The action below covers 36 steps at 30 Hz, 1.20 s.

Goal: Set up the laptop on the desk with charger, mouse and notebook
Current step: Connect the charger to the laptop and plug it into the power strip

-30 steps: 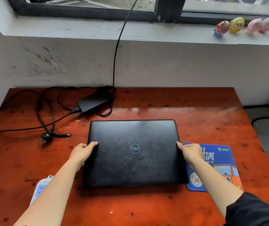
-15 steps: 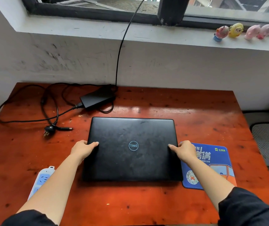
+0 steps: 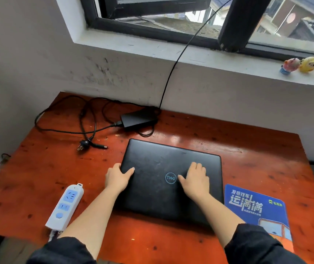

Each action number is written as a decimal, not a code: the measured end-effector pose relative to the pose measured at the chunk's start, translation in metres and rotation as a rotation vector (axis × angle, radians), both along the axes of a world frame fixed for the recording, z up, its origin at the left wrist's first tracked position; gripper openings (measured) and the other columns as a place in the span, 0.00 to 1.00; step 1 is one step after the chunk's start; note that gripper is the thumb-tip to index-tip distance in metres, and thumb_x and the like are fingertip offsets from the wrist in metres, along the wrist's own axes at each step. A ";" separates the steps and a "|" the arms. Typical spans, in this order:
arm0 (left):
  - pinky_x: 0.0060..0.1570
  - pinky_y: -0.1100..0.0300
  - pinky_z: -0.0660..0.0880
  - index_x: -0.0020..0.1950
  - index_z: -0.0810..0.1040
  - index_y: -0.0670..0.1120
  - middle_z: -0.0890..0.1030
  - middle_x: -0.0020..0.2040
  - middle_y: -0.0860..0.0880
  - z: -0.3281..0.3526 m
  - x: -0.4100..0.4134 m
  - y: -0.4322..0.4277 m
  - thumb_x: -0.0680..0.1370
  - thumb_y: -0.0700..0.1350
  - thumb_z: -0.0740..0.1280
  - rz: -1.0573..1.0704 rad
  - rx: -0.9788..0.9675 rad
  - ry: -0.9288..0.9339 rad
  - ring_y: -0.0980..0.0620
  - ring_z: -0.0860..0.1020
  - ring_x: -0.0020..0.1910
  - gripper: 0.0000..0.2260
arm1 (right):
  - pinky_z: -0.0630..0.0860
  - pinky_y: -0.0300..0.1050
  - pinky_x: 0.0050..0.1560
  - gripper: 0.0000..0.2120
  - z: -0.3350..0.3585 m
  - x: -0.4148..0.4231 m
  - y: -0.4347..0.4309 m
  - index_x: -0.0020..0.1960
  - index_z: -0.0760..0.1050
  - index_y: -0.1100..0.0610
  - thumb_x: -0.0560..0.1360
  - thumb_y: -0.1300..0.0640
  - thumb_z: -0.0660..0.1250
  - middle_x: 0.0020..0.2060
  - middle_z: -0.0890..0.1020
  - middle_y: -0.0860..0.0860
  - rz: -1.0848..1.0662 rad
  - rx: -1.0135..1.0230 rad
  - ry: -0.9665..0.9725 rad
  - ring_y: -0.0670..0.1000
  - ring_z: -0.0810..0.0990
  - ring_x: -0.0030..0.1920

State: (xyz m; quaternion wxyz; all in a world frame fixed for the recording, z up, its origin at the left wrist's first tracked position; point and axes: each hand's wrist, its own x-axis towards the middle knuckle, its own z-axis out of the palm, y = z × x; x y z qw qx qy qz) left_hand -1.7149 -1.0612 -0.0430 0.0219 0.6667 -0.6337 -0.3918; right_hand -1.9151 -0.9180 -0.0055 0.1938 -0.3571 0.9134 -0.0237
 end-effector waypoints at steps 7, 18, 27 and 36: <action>0.55 0.54 0.74 0.62 0.75 0.49 0.79 0.55 0.49 -0.016 0.035 -0.014 0.76 0.57 0.65 0.041 -0.083 0.136 0.49 0.77 0.53 0.18 | 0.71 0.51 0.58 0.20 -0.010 0.054 -0.082 0.65 0.65 0.59 0.79 0.49 0.59 0.61 0.71 0.55 0.351 -0.102 -0.033 0.57 0.69 0.62; 0.45 0.60 0.75 0.57 0.74 0.58 0.74 0.46 0.58 -0.032 0.063 -0.028 0.75 0.62 0.64 -0.058 -0.118 0.178 0.59 0.74 0.45 0.14 | 0.71 0.55 0.60 0.20 -0.031 0.121 -0.242 0.67 0.70 0.56 0.77 0.49 0.64 0.60 0.74 0.56 0.682 -0.123 -0.204 0.59 0.68 0.62; 0.46 0.59 0.74 0.57 0.72 0.60 0.71 0.47 0.59 -0.029 0.059 -0.025 0.72 0.70 0.57 -0.157 -0.187 0.079 0.59 0.71 0.50 0.20 | 0.70 0.49 0.52 0.12 -0.044 0.134 -0.300 0.54 0.74 0.60 0.76 0.54 0.69 0.53 0.76 0.60 0.775 0.015 -0.251 0.60 0.73 0.57; 0.51 0.60 0.71 0.56 0.74 0.57 0.74 0.48 0.58 -0.033 0.033 -0.029 0.69 0.71 0.61 -0.110 -0.216 0.139 0.55 0.69 0.52 0.24 | 0.71 0.45 0.41 0.07 -0.002 0.095 -0.320 0.41 0.80 0.60 0.74 0.56 0.69 0.36 0.79 0.56 0.980 0.373 -0.201 0.57 0.75 0.41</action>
